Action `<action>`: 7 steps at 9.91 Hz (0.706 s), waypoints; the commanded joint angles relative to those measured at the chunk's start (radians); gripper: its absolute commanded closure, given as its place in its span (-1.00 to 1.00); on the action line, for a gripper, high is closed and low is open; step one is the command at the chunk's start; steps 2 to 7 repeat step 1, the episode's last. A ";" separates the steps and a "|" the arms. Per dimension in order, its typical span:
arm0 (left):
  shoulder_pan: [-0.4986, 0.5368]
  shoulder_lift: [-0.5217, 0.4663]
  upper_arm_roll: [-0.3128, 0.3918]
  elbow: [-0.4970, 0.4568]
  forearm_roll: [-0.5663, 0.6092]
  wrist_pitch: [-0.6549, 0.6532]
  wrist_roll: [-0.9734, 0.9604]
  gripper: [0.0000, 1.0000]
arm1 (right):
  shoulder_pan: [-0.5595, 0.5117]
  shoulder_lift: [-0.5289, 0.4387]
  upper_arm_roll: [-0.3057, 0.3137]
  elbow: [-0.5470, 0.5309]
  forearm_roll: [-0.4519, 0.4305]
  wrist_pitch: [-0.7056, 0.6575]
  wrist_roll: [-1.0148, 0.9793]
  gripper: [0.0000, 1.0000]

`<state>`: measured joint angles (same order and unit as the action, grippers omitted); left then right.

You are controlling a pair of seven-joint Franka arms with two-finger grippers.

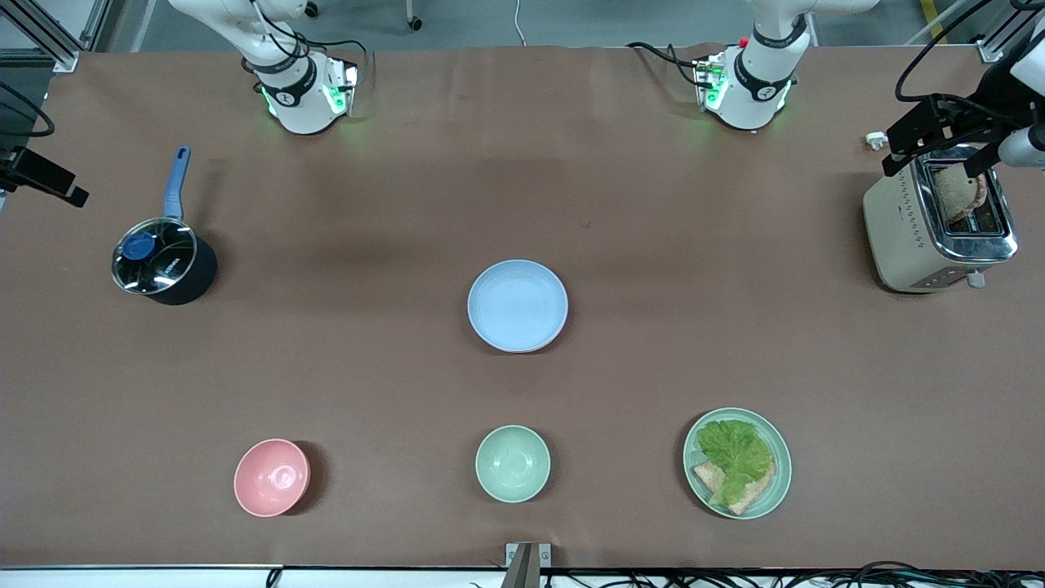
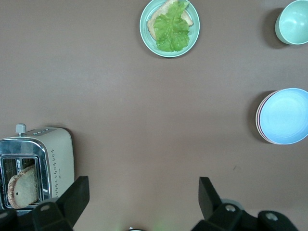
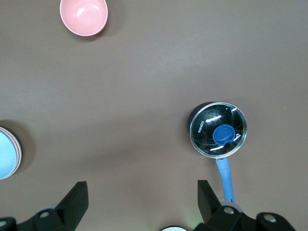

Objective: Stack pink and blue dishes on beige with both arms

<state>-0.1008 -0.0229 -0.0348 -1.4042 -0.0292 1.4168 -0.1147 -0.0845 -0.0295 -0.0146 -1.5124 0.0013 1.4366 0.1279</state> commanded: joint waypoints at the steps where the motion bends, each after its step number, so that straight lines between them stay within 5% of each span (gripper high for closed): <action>1: 0.003 0.004 0.000 -0.033 0.005 0.010 0.010 -1.00 | -0.004 -0.018 0.012 -0.022 -0.026 0.005 -0.017 -1.00; 7: 0.003 0.004 0.000 -0.033 0.005 0.010 0.010 -1.00 | -0.004 -0.018 0.012 -0.022 -0.026 0.005 -0.017 -1.00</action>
